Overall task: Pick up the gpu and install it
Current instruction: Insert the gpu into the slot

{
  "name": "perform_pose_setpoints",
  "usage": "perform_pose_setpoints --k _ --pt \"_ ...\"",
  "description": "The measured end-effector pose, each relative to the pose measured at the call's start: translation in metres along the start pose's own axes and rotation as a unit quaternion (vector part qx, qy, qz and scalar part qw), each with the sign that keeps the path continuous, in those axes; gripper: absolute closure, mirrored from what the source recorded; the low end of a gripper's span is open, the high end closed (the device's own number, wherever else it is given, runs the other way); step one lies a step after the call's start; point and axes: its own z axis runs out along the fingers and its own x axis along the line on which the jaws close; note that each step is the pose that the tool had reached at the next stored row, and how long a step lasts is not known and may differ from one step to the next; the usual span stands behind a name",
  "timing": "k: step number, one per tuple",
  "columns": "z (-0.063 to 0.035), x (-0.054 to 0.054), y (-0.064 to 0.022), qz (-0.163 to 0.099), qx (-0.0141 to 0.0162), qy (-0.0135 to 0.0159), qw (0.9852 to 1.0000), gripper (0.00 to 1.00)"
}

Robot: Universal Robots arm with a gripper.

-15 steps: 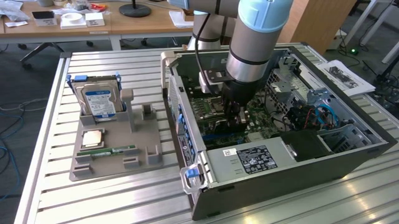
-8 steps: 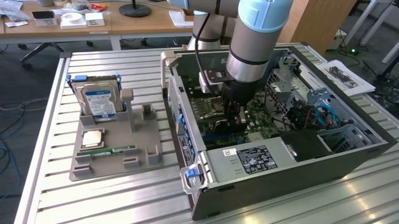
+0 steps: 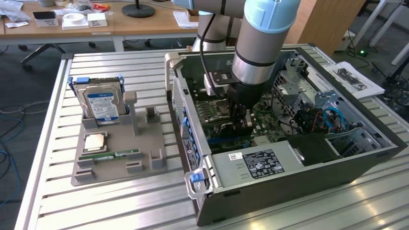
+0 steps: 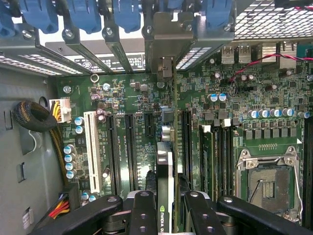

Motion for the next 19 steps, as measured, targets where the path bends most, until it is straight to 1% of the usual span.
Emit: perform_pose_setpoints --k 6,10,13,17,18,19 --pt "0.0 0.0 0.0 0.0 0.0 0.0 1.0 0.73" --pt "-0.0014 -0.0002 -0.0001 0.0 0.0002 -0.0007 1.0 0.73" --pt "-0.0026 -0.0001 -0.0001 0.0 0.0001 -0.0002 1.0 0.73" --pt "-0.0042 -0.0002 -0.0002 0.0 0.0002 -0.0004 1.0 0.73" --pt "-0.0042 -0.0002 -0.0001 0.0 0.0003 -0.0007 1.0 0.73" --pt "-0.0043 -0.0001 -0.0001 0.0 0.0001 -0.0026 1.0 0.73"
